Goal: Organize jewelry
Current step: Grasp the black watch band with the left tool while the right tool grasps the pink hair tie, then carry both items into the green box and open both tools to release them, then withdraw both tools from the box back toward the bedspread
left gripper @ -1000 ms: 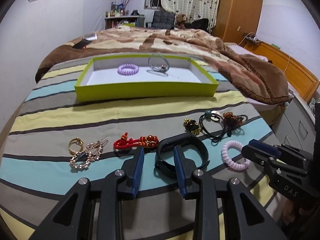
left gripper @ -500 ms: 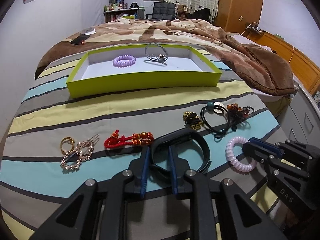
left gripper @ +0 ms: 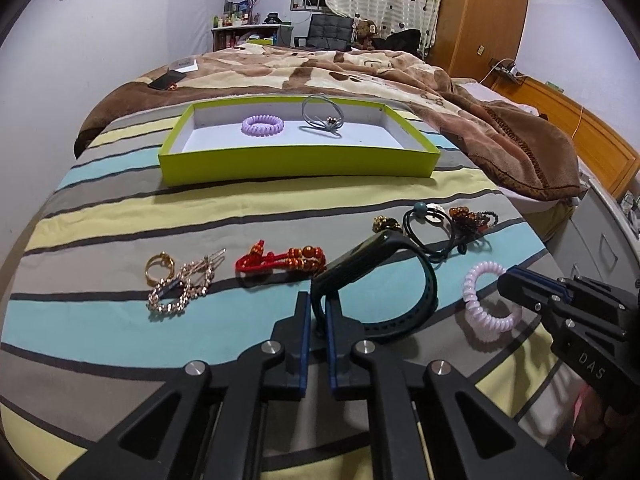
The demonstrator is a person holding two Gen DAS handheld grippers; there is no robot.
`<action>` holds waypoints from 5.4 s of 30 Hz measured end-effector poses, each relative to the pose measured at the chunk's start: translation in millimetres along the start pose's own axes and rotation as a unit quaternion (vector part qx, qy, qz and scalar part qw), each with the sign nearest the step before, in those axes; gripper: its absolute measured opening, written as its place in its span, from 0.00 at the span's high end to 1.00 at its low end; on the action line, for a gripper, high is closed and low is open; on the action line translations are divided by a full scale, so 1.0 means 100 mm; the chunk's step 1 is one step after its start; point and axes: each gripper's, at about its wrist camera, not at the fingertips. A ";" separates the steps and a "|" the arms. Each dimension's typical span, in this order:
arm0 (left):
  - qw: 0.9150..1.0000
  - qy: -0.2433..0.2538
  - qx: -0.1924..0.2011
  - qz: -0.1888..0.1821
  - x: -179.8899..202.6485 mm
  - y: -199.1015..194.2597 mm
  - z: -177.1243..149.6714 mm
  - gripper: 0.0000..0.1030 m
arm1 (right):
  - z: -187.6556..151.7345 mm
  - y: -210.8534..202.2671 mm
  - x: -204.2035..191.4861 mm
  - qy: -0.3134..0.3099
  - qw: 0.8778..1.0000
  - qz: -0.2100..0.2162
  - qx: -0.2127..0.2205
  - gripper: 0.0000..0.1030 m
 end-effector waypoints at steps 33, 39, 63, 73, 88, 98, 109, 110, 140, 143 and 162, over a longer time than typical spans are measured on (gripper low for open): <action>0.996 0.023 0.069 0.042 -0.29 -0.12 0.83 0.93 | 0.87 0.09 0.03 -0.014 0.998 0.006 0.063 0.91; 0.995 0.029 0.068 0.063 -0.41 0.09 1.11 0.93 | 1.17 0.29 0.05 -0.027 0.998 -0.008 0.064 0.91; 0.994 0.009 -0.005 0.107 -0.86 1.08 1.53 0.93 | 1.83 1.41 0.21 -0.002 1.000 -0.018 -0.006 0.91; 0.994 0.014 -0.012 0.108 -0.84 1.15 1.64 0.93 | 1.91 1.58 0.29 0.013 0.999 -0.019 -0.037 0.91; 0.996 0.011 -0.002 0.087 -0.82 1.10 1.69 0.74 | 1.90 1.54 0.33 0.025 0.999 0.003 -0.041 0.79; 0.997 0.000 0.032 0.071 -0.80 0.79 1.60 0.74 | 1.79 1.19 0.26 0.013 1.000 0.014 -0.008 0.79; 0.995 -0.001 0.085 0.049 -0.58 0.12 1.17 0.74 | 1.34 0.53 0.10 -0.008 0.999 0.026 0.039 0.78; 0.995 0.000 0.088 0.049 -0.55 0.06 1.11 0.74 | 1.30 0.48 0.09 -0.008 0.999 0.029 0.042 0.78; 0.992 0.010 0.121 0.030 -0.18 -0.78 -0.20 0.74 | -0.01 -0.39 -0.08 -0.011 0.997 0.040 0.064 0.78; 0.992 0.014 0.119 0.031 -0.17 -0.79 -0.26 0.74 | -0.05 -0.41 -0.08 -0.015 0.997 0.034 0.066 0.78; 0.995 0.011 0.096 0.031 -0.23 -0.57 -0.20 0.68 | 0.03 -0.26 0.14 0.005 0.998 0.027 0.058 0.64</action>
Point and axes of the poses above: each gripper's, at about its wrist camera, not at the fingertips, and y roughly the way its jaws point, x to its right, z to its top, and after that the axes turned 2 degrees about -x, right-handed
